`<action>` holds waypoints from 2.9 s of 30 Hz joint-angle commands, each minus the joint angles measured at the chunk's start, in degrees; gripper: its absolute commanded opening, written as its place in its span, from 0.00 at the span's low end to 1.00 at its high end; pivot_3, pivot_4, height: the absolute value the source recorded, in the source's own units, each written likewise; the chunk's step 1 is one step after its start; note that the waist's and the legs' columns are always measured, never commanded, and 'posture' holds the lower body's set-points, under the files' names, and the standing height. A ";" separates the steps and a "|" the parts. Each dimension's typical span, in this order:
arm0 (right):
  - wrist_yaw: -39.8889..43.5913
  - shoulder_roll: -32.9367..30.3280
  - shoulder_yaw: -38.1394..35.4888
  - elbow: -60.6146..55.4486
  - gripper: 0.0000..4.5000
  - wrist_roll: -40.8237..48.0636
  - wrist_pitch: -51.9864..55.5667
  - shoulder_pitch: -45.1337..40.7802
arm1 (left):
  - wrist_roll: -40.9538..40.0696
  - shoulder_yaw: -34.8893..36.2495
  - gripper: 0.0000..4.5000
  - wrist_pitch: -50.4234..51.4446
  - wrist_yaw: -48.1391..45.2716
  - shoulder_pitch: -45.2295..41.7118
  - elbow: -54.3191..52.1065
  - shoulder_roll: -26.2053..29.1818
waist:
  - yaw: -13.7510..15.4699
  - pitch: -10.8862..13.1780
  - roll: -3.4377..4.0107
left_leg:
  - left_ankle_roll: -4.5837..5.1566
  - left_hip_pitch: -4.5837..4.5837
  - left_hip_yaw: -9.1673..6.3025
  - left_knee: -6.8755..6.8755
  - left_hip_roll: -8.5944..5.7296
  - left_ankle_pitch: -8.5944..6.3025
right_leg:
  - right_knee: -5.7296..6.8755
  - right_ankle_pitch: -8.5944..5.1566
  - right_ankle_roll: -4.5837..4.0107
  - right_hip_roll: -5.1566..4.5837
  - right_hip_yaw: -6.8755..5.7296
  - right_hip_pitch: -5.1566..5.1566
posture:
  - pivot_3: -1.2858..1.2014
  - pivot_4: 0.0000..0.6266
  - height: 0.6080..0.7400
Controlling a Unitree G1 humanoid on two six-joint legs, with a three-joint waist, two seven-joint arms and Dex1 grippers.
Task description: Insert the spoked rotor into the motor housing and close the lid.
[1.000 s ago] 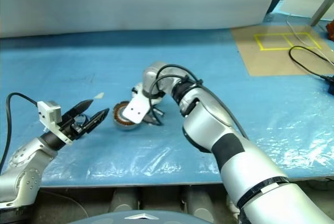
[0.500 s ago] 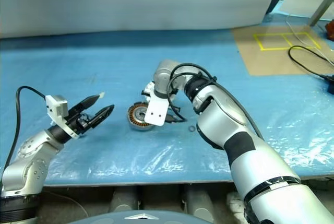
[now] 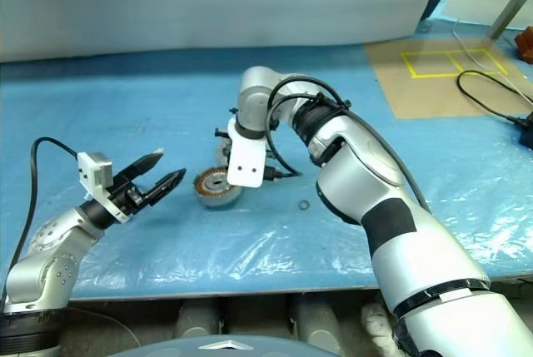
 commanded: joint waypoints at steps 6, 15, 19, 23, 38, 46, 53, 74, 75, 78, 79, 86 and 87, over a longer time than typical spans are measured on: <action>4.00 -0.09 -0.19 -8.00 0.27 8.80 5.86 0.49 | -0.45 0.10 1.00 0.19 -1.22 -1.61 -0.45 1.10 | 0.04 0.00 0.00 | -0.06 0.10 -0.01 0.01 0.01 -0.03 | 0.04 0.00 -0.01 0.00 -0.03 0.06 | 0.52 0.24 1.00; 3.99 -0.77 1.08 -7.50 0.40 8.61 5.56 5.01 | -0.85 0.22 1.00 0.80 -1.39 -1.32 -1.09 1.58 | 0.08 -0.01 -0.03 | -0.07 0.04 -0.01 0.01 -0.03 -0.03 | -0.05 0.00 -0.01 -0.01 -0.02 0.08 | 0.52 0.24 1.00; 5.31 -1.25 1.56 -7.96 0.69 9.21 8.64 6.01 | -1.23 0.68 1.00 1.15 -1.69 -0.88 -1.24 1.91 | 0.06 -0.01 -0.03 | -0.09 0.05 -0.02 0.01 -0.03 -0.04 | -0.04 0.00 0.00 -0.01 -0.03 0.08 | 0.52 0.24 1.00; 3.51 -0.05 1.36 -7.25 1.00 7.85 11.77 7.40 | -1.17 0.41 1.00 1.41 -1.67 -1.32 -1.05 1.98 | 0.01 -0.02 -0.03 | -0.08 0.06 -0.02 0.01 -0.03 -0.04 | -0.04 0.00 0.00 -0.01 -0.03 0.08 | 0.52 0.24 1.00; -1.61 2.28 1.51 -2.73 1.00 0.48 17.06 10.00 | -0.88 0.08 1.00 1.98 -1.84 -1.88 -1.07 2.43 | 0.14 -0.01 -0.03 | -0.11 0.06 -0.02 0.01 -0.03 -0.05 | -0.03 0.00 0.00 -0.05 -0.04 0.08 | 0.52 0.24 1.00; -1.84 2.59 0.85 -1.09 1.00 -0.86 16.80 9.27 | -0.59 -0.31 1.00 1.91 -1.83 -1.86 -1.07 2.29 | 0.14 -0.01 -0.03 | -0.11 0.05 -0.02 0.00 -0.03 -0.05 | -0.04 0.00 -0.01 -0.05 -0.04 0.08 | 0.52 0.24 1.00; -8.65 5.12 0.71 -0.08 0.78 -3.87 18.60 9.97 | -0.51 -0.70 1.00 1.88 -1.62 -1.91 -1.31 2.05 | 0.03 -0.01 -0.02 | -0.12 0.06 -0.02 0.00 -0.02 -0.05 | -0.04 0.00 -0.01 -0.05 -0.04 0.07 | 0.52 0.24 1.00; -6.46 -0.65 1.83 -5.46 0.44 -5.09 9.67 9.88 | -0.19 -1.85 1.00 1.32 -2.20 -3.37 0.29 1.91 | 0.15 -0.01 -0.02 | -0.13 0.04 -0.01 0.00 -0.09 -0.05 | -0.04 0.00 0.00 -0.09 -0.03 0.07 | 0.52 0.24 1.00; -5.46 -0.57 1.67 -6.27 0.44 -4.20 10.06 10.48 | -0.12 -1.89 1.00 1.29 -2.27 -3.42 0.35 1.93 | 0.15 -0.01 -0.02 | -0.13 0.04 -0.01 0.00 -0.09 -0.05 | -0.04 0.00 0.00 -0.09 -0.03 0.07 | 0.52 0.24 1.00; -0.76 -0.02 0.95 -10.87 0.44 0.70 13.46 13.13 | -0.03 -1.91 1.00 1.28 -2.49 -3.67 0.57 2.03 | 0.01 -0.01 -0.02 | -0.11 0.04 -0.01 0.00 -0.09 -0.05 | -0.05 0.00 0.00 -0.09 -0.03 0.07 | 0.52 0.24 1.00; 0.46 -0.11 1.02 -12.45 0.44 1.85 14.16 13.86 | -0.04 -1.86 1.00 1.34 -2.58 -3.82 0.67 2.13 | 0.02 -0.01 -0.02 | -0.10 0.04 -0.01 -0.01 -0.09 -0.04 | -0.05 0.00 0.00 -0.09 -0.03 0.08 | 0.52 0.24 1.00; 2.94 -1.35 1.47 -17.66 0.44 3.77 18.42 16.53 | -0.16 -1.97 1.00 1.83 -2.80 -3.18 0.06 2.28 | 0.08 -0.01 -0.03 | -0.10 0.04 -0.02 0.00 -0.08 -0.04 | -0.03 0.00 0.01 -0.08 -0.05 0.08 | 0.52 0.24 1.00; 2.52 -1.47 1.51 -17.21 0.44 3.30 18.54 16.38 | -0.22 -2.01 1.00 1.93 -2.74 -2.89 -0.25 2.21 | 0.08 -0.01 -0.03 | -0.10 0.04 -0.02 0.00 -0.09 -0.04 | -0.03 0.00 0.00 -0.08 -0.05 0.08 | 0.52 0.24 1.00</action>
